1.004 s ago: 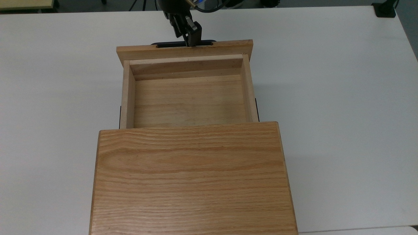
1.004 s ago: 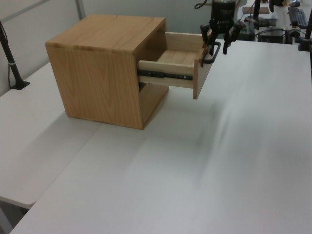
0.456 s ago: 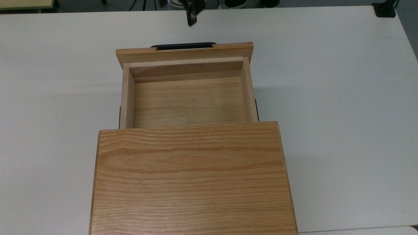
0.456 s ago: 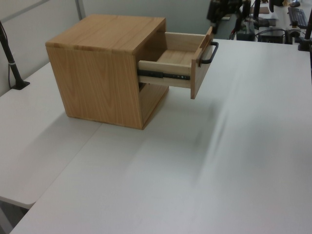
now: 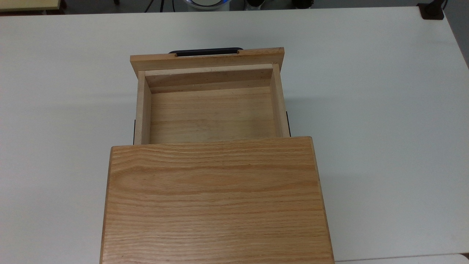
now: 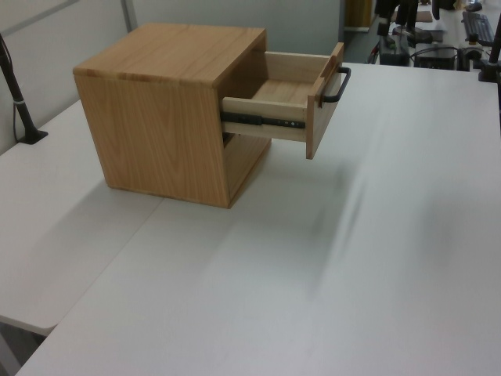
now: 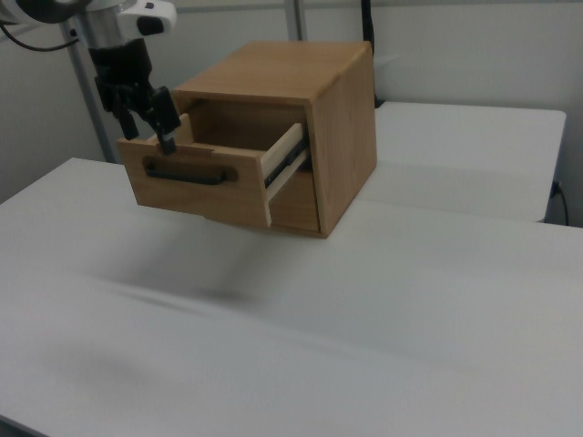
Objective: Open the drawer by sliding it
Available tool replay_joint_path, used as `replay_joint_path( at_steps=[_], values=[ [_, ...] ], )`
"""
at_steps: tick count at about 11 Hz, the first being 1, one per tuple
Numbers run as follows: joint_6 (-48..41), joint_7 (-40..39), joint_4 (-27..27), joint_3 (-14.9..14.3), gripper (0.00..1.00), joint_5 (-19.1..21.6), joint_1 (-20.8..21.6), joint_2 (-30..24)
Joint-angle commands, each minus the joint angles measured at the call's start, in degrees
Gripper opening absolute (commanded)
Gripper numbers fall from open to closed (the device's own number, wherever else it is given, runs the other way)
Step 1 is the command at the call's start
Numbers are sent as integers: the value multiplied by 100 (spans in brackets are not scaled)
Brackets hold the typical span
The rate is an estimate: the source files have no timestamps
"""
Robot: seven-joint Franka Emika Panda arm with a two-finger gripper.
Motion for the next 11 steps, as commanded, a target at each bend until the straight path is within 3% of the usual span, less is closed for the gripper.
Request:
replay_joint_path(
  at_steps=[1, 3, 5, 7, 8, 11],
  values=[
    [468, -879, -238, -152, 100, -381, 69, 25],
    [673, -854, -90, -152, 100, -617, 60, 359],
    [577, -837, 25, -152, 100, -575, 86, 465],
    [209, -488, 174, -152, 100, -305, 174, 509],
    [199, -59, 175, -160, 100, 124, 165, 518],
    [260, 60, 157, -152, 100, 172, 183, 527]
  ],
)
